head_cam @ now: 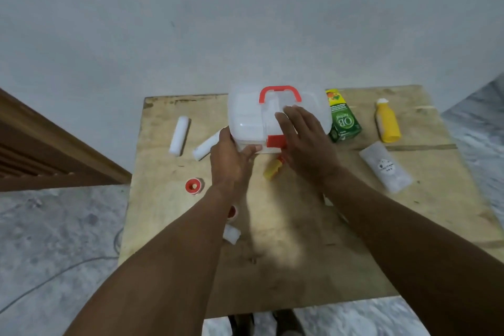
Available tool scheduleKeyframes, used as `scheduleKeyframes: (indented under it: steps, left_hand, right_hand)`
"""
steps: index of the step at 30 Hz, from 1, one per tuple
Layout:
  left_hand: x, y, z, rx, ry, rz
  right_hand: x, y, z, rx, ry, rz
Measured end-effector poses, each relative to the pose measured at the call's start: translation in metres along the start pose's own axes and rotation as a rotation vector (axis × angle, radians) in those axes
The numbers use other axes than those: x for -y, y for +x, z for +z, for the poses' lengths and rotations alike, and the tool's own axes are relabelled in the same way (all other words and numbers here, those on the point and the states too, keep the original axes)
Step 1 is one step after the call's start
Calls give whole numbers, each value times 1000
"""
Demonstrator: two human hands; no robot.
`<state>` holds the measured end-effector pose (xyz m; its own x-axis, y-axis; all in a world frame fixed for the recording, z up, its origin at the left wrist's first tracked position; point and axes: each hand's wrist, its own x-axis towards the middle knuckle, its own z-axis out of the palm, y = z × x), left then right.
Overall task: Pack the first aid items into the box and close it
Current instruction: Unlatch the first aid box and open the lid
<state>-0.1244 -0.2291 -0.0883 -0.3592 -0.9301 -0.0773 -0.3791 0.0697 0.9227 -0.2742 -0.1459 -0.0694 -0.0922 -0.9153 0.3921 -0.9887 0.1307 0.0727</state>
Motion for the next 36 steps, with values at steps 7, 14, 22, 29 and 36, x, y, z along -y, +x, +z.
scheduleKeyframes:
  steps: [7, 14, 22, 29, 36]
  left_hand:
    - [-3, 2, 0, 26, 21, 18]
    - [2, 2, -2, 24, 28, 52]
    - [5, 1, -5, 31, 52, 34]
    - [1, -4, -10, 37, 84, 11]
    - [1, -15, -14, 30, 105, -38]
  right_hand:
    - [-6, -2, -20, 162, 90, -8]
    - [-5, -4, -21, 125, 105, -64]
    - [-11, 1, -27, 36, 124, -118]
    - [-13, 22, -55, -28, 330, 33]
    - [-20, 54, -72, -219, 375, 197]
